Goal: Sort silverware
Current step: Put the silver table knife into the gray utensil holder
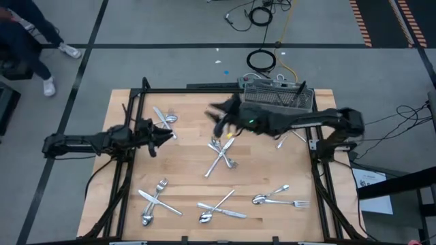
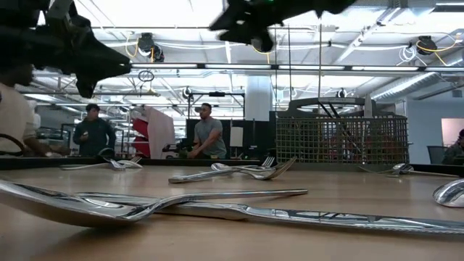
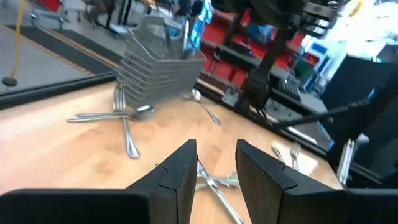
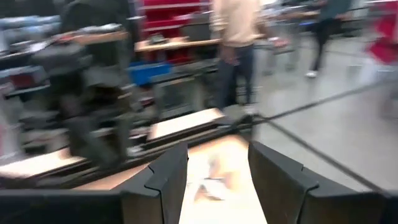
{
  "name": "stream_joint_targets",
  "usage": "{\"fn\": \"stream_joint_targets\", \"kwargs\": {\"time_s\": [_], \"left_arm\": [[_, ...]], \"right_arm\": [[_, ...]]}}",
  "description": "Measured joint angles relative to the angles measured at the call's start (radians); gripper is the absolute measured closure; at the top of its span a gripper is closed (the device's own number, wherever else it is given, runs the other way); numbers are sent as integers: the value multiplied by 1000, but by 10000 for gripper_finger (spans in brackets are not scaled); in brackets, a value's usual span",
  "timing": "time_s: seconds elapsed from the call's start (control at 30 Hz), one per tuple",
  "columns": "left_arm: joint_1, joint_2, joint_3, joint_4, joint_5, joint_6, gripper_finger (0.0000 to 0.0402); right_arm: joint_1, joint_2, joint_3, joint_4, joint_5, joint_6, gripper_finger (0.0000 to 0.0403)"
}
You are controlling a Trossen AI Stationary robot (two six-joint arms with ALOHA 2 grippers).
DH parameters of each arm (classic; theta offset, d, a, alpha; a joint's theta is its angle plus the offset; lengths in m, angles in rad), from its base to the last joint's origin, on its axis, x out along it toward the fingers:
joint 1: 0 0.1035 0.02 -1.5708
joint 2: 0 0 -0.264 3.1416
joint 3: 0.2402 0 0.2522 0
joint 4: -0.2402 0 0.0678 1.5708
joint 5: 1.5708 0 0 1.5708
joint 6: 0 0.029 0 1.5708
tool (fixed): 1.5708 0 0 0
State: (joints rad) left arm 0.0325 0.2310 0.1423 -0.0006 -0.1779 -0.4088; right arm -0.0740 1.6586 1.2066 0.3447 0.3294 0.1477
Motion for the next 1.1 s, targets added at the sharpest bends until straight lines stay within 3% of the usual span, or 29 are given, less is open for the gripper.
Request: {"fn": "stream_joint_targets", "kwargs": {"time_s": [0.27, 0.43, 0.73, 1.1], "left_arm": [[0, 57, 122, -168, 63, 31, 281], [0, 68, 192, -252, 118, 33, 281], [0, 100, 311, -530, 121, 50, 281], [0, 124, 315, -566, 189, 22, 281]], "right_arm": [[100, 210, 215, -1, -56, 21, 241], [138, 282, 313, 2, -55, 108, 241], [216, 395, 446, 1, -70, 147, 241], [288, 501, 604, -149, -72, 231, 241]]}}
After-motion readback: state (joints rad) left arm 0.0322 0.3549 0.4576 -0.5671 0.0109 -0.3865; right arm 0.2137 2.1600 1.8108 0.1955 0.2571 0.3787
